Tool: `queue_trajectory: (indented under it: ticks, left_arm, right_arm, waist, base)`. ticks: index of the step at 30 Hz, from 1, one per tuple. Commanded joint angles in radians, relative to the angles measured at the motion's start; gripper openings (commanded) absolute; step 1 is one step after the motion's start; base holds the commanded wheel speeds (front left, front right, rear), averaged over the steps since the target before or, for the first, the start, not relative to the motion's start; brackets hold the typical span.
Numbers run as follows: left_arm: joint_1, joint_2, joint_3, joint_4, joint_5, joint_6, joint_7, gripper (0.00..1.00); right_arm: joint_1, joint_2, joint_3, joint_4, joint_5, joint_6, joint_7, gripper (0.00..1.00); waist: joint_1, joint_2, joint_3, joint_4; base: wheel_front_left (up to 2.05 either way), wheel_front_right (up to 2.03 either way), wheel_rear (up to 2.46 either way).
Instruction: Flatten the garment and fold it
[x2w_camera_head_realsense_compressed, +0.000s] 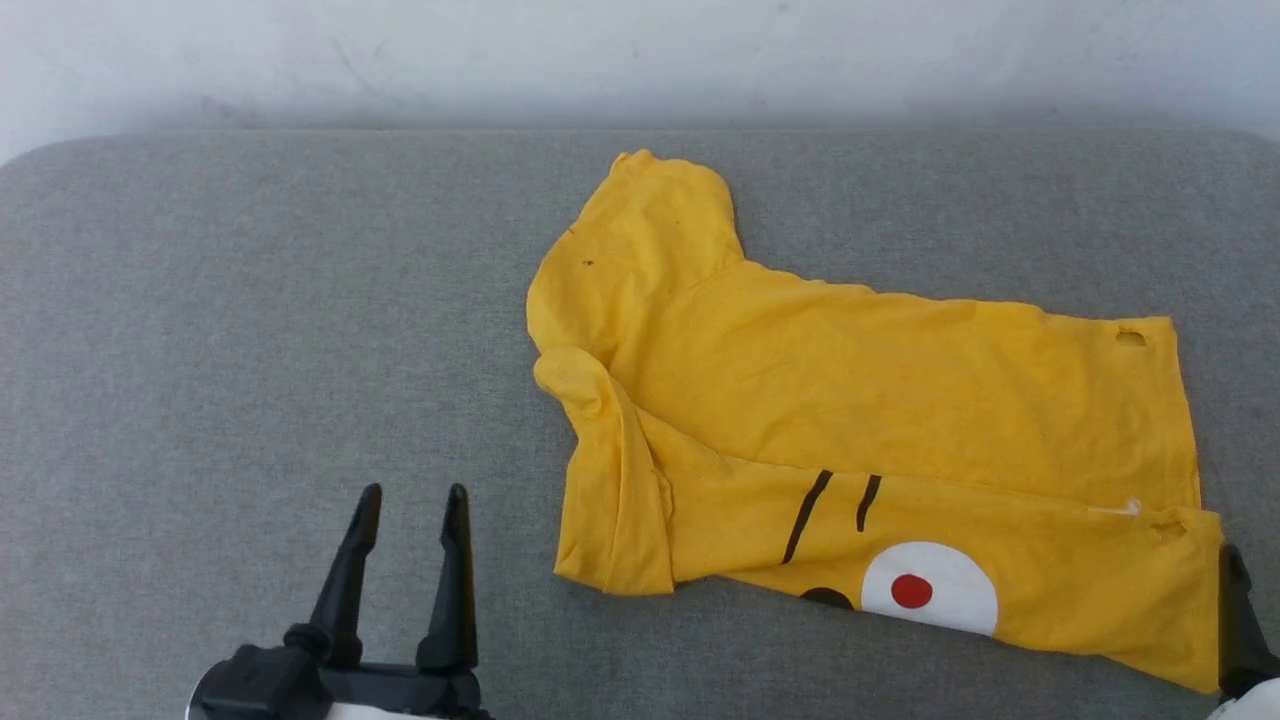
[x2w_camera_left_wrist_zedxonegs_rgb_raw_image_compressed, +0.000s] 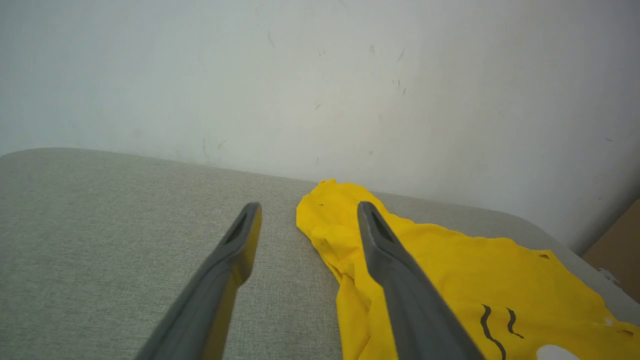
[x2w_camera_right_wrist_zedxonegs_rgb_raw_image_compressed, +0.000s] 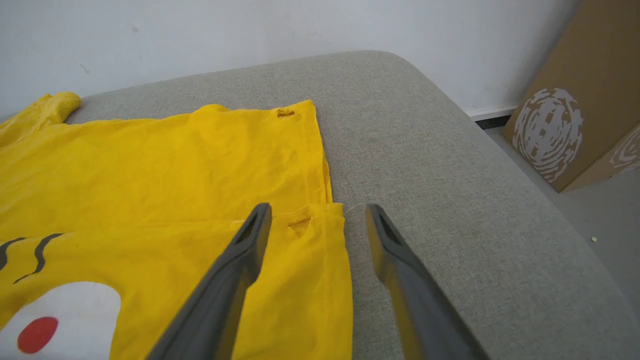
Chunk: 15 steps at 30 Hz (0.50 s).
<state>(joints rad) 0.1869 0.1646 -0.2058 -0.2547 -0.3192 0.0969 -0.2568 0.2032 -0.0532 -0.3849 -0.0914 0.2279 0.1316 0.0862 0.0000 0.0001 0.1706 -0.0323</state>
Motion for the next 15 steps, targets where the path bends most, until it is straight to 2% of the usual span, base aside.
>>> queue_trajectory:
  ticks: [1, 5, 12, 15]
  left_arm:
    - [0.002, 0.0, -0.007, -0.005, 0.011, -0.007, -0.005, 1.0]
    - [-0.019, 0.01, -0.058, -0.024, 0.026, -0.027, 0.058, 1.0]
    - [-0.097, 0.048, -0.17, 0.0, 0.008, -0.093, 0.352, 1.0]
    - [-0.139, 0.06, -0.182, 0.06, -0.004, -0.102, 0.448, 1.0]
  right_arm:
    - [-0.016, 0.003, 0.002, -0.009, -0.006, -0.001, -0.006, 1.0]
    - [-0.015, 0.003, 0.012, -0.019, -0.006, -0.001, -0.006, 1.0]
    - [-0.018, 0.003, 0.028, -0.024, -0.004, -0.001, -0.006, 1.0]
    - [-0.029, 0.003, 0.044, -0.02, -0.004, -0.001, -0.007, 1.0]
  waist:
    - [0.0, -0.0001, 0.001, -0.001]
    - [0.0, -0.0001, 0.006, -0.001]
    - [0.0, -0.0001, 0.018, 0.002]
    - [0.0, -0.0001, 0.025, -0.007]
  base:
    - [0.0, 0.0, 0.0]
    - [0.0, 0.0, 0.0]
    - [0.0, 0.0, 0.0]
    - [0.0, 0.0, 0.0]
